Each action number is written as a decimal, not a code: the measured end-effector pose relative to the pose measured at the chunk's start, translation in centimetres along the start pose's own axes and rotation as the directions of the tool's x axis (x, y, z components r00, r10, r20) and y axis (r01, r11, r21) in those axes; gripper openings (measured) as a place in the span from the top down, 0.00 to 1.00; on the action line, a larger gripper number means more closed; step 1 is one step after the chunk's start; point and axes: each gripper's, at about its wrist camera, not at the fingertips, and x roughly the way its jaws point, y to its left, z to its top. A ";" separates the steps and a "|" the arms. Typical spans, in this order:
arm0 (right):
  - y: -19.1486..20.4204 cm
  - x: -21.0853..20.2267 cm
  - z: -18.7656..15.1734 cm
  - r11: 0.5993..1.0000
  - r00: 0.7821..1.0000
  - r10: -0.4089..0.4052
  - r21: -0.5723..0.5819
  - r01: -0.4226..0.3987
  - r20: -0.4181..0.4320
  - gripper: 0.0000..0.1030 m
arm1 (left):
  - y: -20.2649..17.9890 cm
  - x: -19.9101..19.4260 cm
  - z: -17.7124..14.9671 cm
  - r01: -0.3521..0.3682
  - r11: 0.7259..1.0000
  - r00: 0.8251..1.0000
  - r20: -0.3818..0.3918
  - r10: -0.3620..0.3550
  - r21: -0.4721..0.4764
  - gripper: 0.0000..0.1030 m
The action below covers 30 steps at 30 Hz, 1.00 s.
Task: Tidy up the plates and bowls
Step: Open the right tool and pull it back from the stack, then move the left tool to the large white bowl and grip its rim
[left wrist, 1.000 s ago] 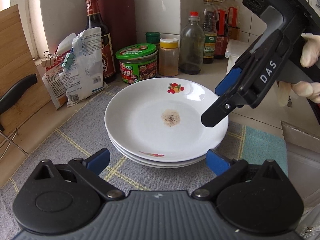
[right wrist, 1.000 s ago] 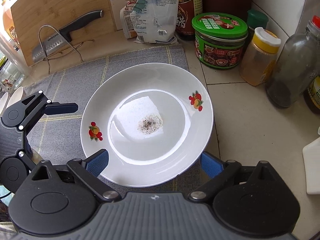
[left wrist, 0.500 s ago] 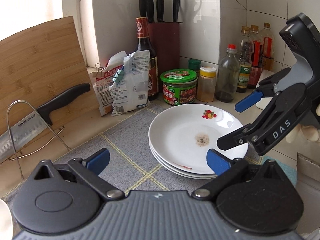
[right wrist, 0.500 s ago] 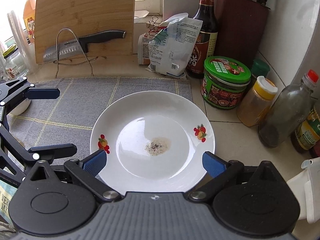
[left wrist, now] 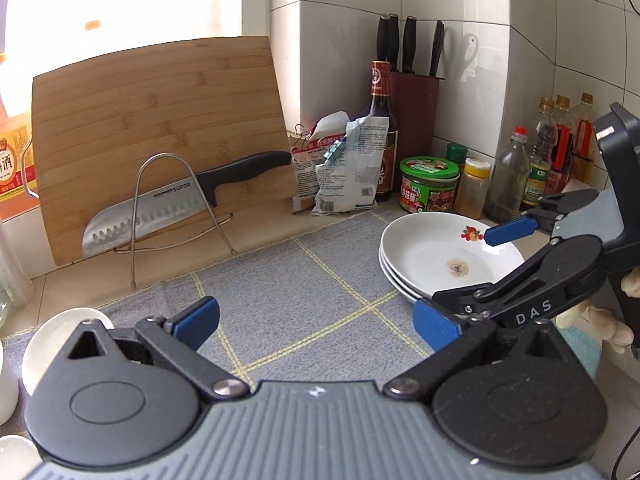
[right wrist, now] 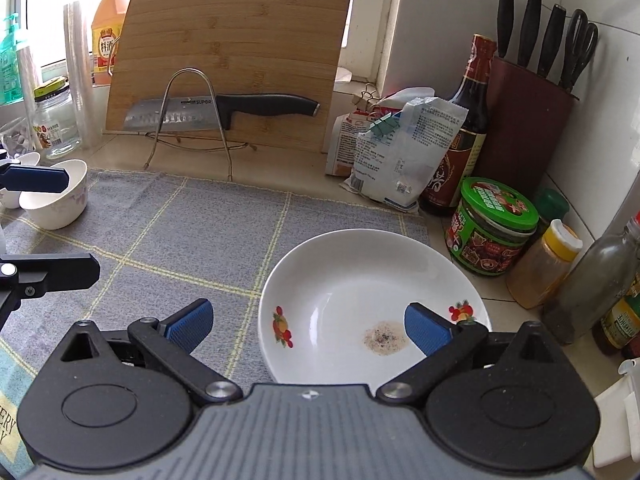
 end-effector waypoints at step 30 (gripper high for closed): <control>29.8 1.1 0.4 0.872 0.920 0.386 -0.301 -0.386 -0.063 0.00 | 20.8 -9.9 -8.8 -0.175 0.983 0.949 -0.273 0.154 -0.052 0.01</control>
